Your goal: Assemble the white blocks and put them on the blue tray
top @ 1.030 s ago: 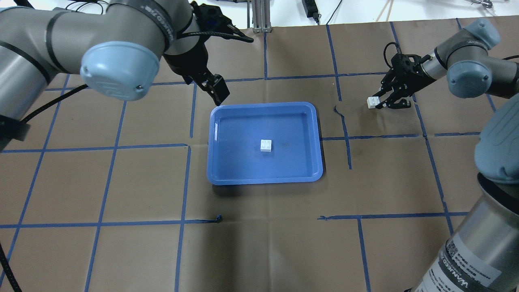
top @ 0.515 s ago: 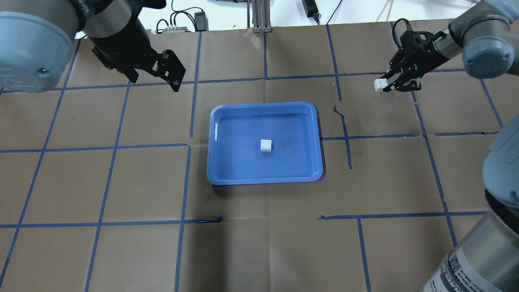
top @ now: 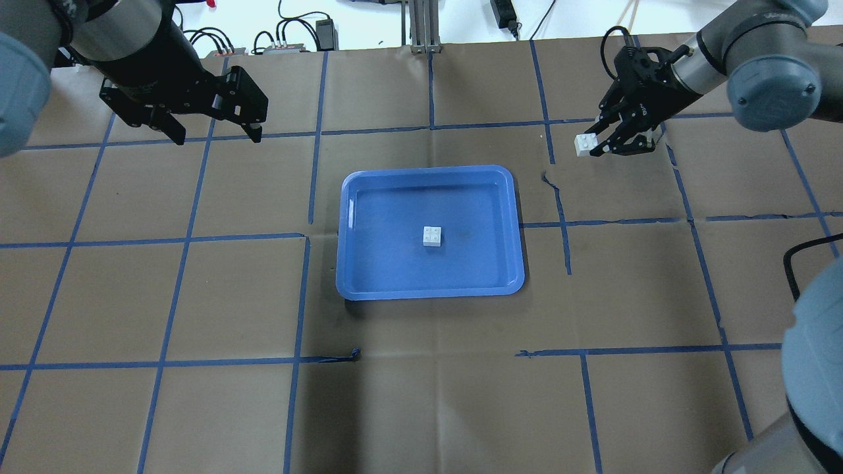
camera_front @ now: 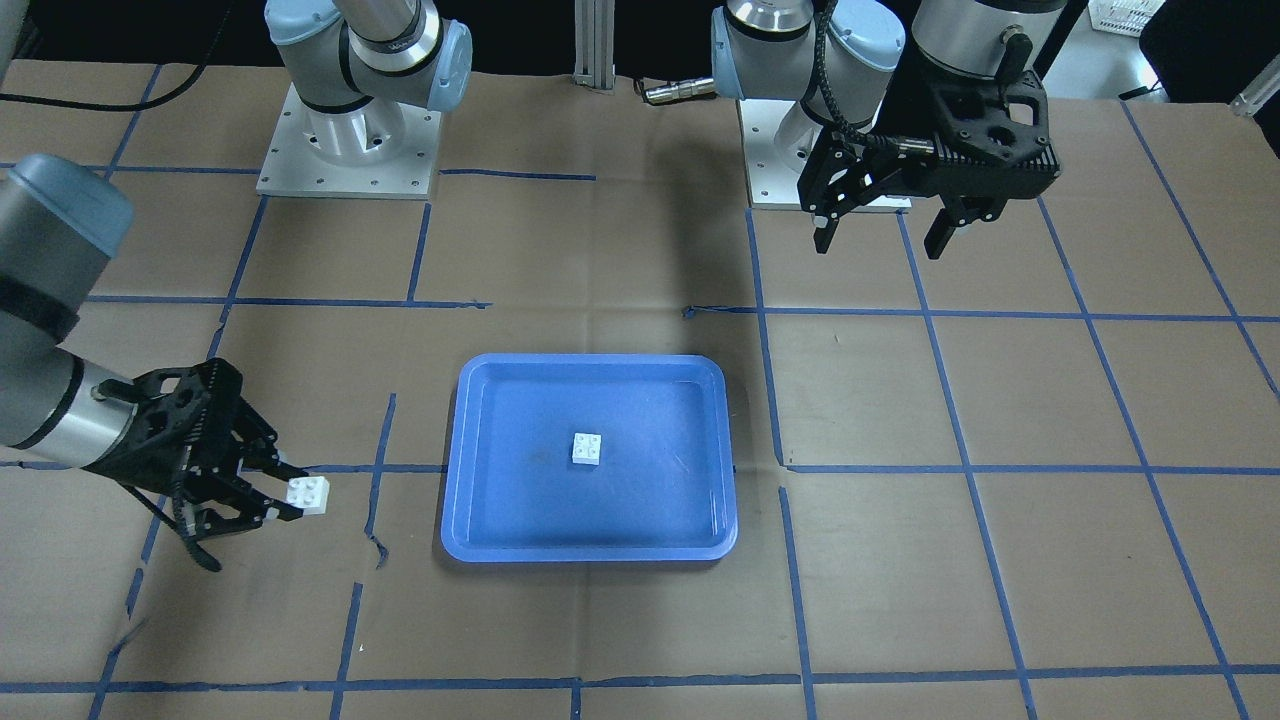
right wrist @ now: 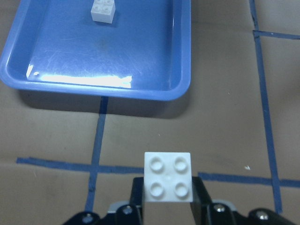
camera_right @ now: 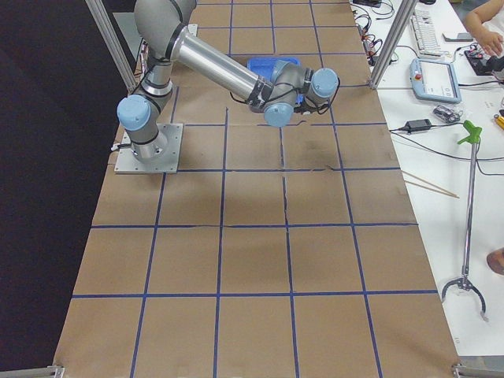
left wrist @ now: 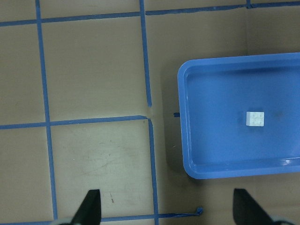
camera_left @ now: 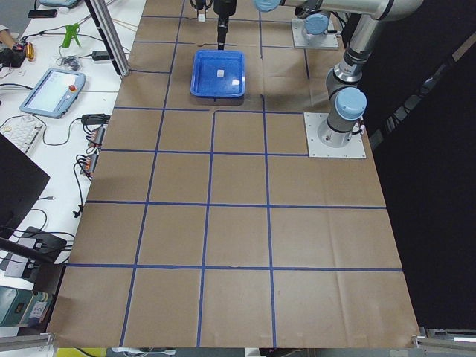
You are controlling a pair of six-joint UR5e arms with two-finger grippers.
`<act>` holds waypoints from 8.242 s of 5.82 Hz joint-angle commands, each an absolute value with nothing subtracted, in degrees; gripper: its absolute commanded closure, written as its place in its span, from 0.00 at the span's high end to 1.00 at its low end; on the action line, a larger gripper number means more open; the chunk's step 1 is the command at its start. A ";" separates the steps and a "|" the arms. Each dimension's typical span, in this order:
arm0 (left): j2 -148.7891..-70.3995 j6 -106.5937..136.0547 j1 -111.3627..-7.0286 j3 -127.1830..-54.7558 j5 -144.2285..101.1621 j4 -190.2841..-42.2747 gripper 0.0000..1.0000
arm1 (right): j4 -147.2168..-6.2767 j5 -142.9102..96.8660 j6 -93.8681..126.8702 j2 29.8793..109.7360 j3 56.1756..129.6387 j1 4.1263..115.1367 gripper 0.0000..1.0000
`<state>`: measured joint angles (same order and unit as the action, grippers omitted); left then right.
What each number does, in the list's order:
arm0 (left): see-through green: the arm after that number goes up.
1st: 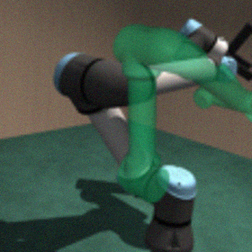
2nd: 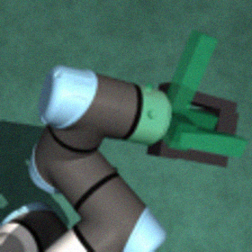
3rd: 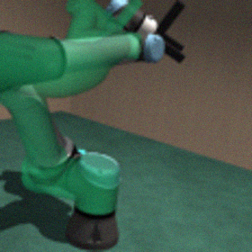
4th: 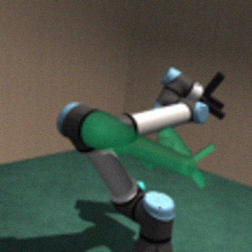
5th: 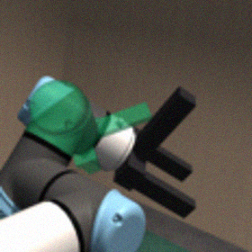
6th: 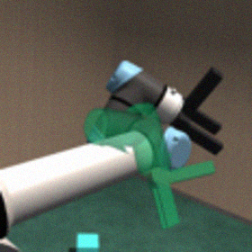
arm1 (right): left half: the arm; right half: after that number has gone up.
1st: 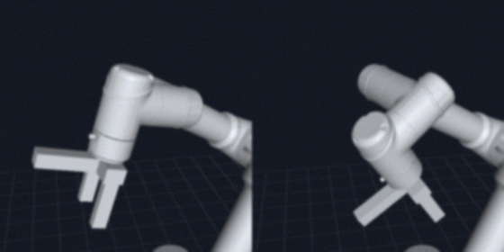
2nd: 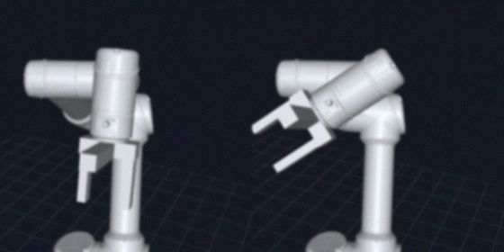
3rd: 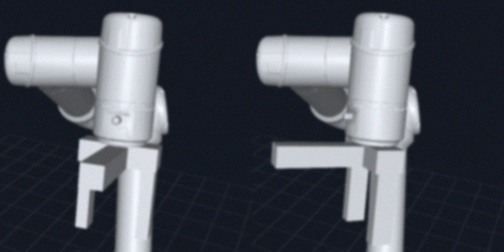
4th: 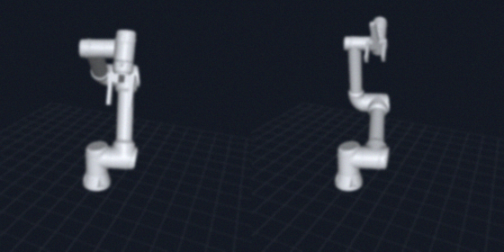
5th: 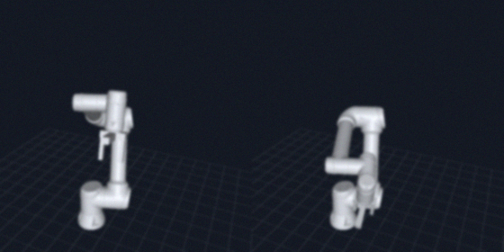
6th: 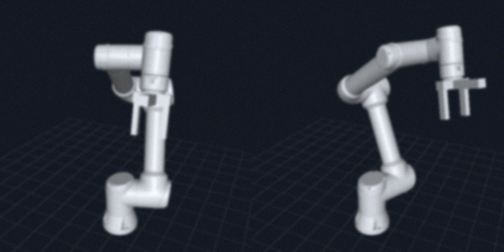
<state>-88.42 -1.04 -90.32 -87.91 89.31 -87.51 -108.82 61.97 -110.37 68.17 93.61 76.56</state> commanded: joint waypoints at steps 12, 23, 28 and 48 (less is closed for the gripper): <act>-88.24 -0.88 -90.00 -88.24 89.21 -87.01 0.99 | -150.38 61.96 -78.84 63.81 114.87 97.20 0.24; -88.24 -0.88 -90.18 -88.42 89.21 -87.01 0.99 | -152.23 61.70 -77.26 63.63 115.49 97.29 0.24; -88.24 -0.88 -90.26 -88.42 89.21 -87.10 0.99 | -152.05 61.70 -77.26 63.11 115.58 97.29 0.24; -88.15 -0.79 -90.44 -89.12 89.47 -87.01 0.99 | -82.60 89.99 -8.11 89.02 84.93 87.10 1.00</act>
